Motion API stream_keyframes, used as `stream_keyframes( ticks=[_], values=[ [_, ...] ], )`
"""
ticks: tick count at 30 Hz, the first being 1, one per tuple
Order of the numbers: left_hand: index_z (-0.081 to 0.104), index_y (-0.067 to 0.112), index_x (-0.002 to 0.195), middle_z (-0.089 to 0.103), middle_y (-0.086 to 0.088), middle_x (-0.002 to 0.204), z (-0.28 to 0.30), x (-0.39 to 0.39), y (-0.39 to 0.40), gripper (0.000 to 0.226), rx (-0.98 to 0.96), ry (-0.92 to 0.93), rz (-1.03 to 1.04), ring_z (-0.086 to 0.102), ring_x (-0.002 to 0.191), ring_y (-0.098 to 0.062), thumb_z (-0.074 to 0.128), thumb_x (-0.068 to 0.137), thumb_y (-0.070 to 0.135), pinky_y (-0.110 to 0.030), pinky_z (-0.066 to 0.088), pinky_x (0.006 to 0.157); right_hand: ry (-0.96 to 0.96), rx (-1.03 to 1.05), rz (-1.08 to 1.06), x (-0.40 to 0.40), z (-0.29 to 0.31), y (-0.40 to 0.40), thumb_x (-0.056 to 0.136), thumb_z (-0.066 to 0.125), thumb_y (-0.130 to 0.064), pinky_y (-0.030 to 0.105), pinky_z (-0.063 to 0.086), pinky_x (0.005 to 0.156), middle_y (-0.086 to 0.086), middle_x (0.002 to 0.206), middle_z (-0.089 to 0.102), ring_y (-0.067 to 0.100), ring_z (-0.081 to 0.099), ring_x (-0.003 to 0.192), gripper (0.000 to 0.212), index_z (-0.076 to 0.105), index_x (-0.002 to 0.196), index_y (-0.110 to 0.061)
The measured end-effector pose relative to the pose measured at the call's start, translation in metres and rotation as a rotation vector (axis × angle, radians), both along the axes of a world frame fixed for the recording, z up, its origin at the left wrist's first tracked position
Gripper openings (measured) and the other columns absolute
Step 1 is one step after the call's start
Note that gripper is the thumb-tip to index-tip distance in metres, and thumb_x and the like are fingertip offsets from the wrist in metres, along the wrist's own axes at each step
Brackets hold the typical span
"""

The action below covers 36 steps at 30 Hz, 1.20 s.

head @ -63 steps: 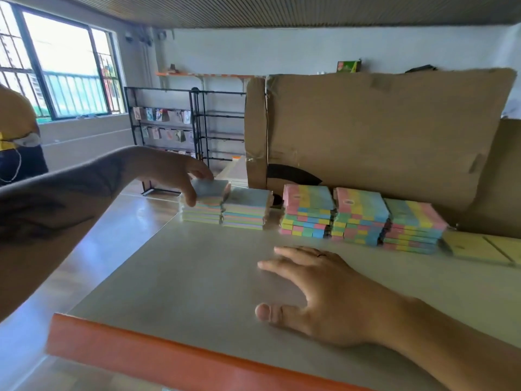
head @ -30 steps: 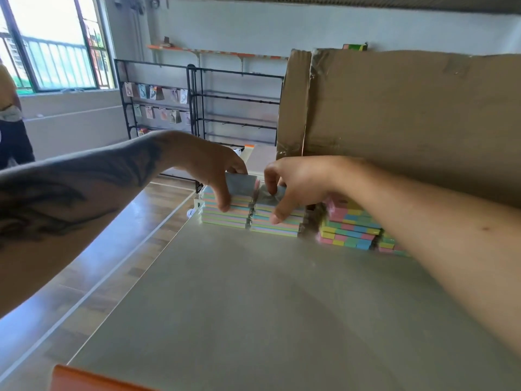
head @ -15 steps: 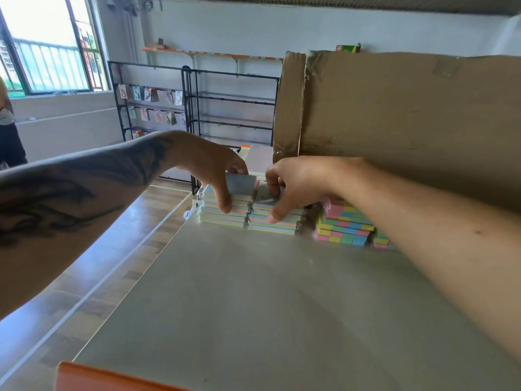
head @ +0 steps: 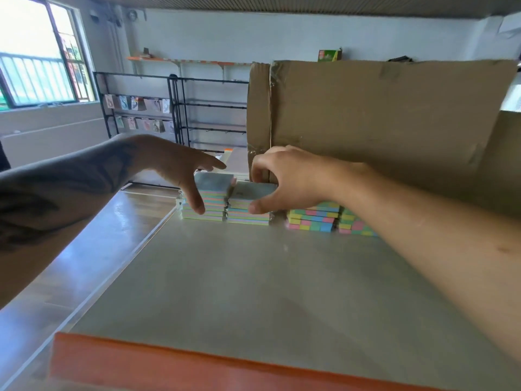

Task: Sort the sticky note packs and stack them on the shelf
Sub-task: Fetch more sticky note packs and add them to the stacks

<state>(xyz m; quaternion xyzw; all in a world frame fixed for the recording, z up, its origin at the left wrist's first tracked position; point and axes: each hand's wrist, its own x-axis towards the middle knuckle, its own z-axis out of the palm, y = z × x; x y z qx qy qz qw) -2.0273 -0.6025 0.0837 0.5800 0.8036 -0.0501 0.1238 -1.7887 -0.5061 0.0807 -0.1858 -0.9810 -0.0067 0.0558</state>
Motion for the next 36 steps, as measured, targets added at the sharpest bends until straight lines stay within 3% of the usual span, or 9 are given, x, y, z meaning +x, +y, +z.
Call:
stream_keyframes(
  ticks=[2,5,9,13,18,23,36],
  values=[
    [0.023,0.037,0.160,0.036,0.015,0.160,0.002,0.013,-0.014,0.131,0.059,-0.014,0.016,0.035,0.145,-0.009,0.093,0.052,0.063,-0.031,0.026,0.121,0.006,0.043,0.013,0.022,-0.004,-0.005,0.078,0.072,-0.068,0.045,0.048,0.097,-0.008,0.113,0.050,0.015,0.042,0.108,0.049,0.055,0.110,-0.034],
    [0.032,0.033,0.157,0.038,0.016,0.158,0.004,0.048,-0.034,0.112,0.242,-0.014,0.030,0.039,0.142,-0.011,0.088,0.064,0.062,-0.027,0.028,0.115,0.059,0.032,0.024,0.066,-0.010,-0.011,0.082,0.070,-0.066,0.044,0.048,0.098,-0.007,0.116,0.055,0.019,0.048,0.112,0.044,0.057,0.109,-0.034],
    [0.042,0.037,0.150,0.046,0.007,0.155,-0.008,0.126,-0.053,0.101,0.437,-0.003,0.041,0.045,0.139,-0.015,0.054,0.067,0.093,-0.039,0.033,0.118,0.120,0.029,-0.005,0.147,-0.023,-0.013,0.090,0.061,-0.066,0.036,0.042,0.101,-0.003,0.134,0.055,0.022,0.049,0.126,0.054,0.048,0.134,-0.037],
    [0.044,0.033,0.151,0.048,-0.001,0.154,-0.038,0.246,-0.059,0.077,0.502,0.032,-0.021,0.046,0.139,-0.022,0.041,0.087,0.077,-0.033,0.035,0.111,0.058,0.068,-0.085,0.239,-0.044,-0.007,0.096,0.049,-0.068,0.041,0.037,0.112,0.003,0.151,0.046,0.028,0.041,0.141,0.069,0.033,0.154,-0.034],
    [0.034,0.044,0.152,0.040,0.005,0.159,-0.081,0.378,-0.037,0.109,0.474,-0.025,-0.082,0.037,0.146,-0.019,0.010,0.064,0.103,-0.043,0.032,0.120,0.058,-0.007,-0.193,0.360,-0.072,0.013,0.095,0.042,-0.074,0.045,0.033,0.117,0.002,0.161,0.040,0.026,0.037,0.147,0.072,0.033,0.155,-0.035],
    [0.030,0.041,0.156,0.035,0.006,0.162,-0.094,0.499,-0.002,0.082,0.492,0.005,-0.150,0.036,0.147,-0.020,0.026,0.087,0.086,-0.040,0.030,0.120,0.087,-0.009,-0.321,0.481,-0.082,0.030,0.095,0.038,-0.076,0.047,0.032,0.118,0.000,0.162,0.037,0.025,0.034,0.148,0.074,0.031,0.157,-0.036],
    [0.026,0.041,0.157,0.034,0.007,0.163,-0.080,0.728,0.126,0.072,0.451,0.047,-0.539,0.037,0.147,-0.019,0.036,0.095,0.074,-0.040,0.031,0.119,0.167,-0.029,-0.700,0.744,-0.086,0.068,0.096,0.040,-0.074,0.051,0.031,0.117,0.000,0.164,0.032,0.026,0.031,0.149,0.078,0.025,0.160,-0.032]
  ],
)
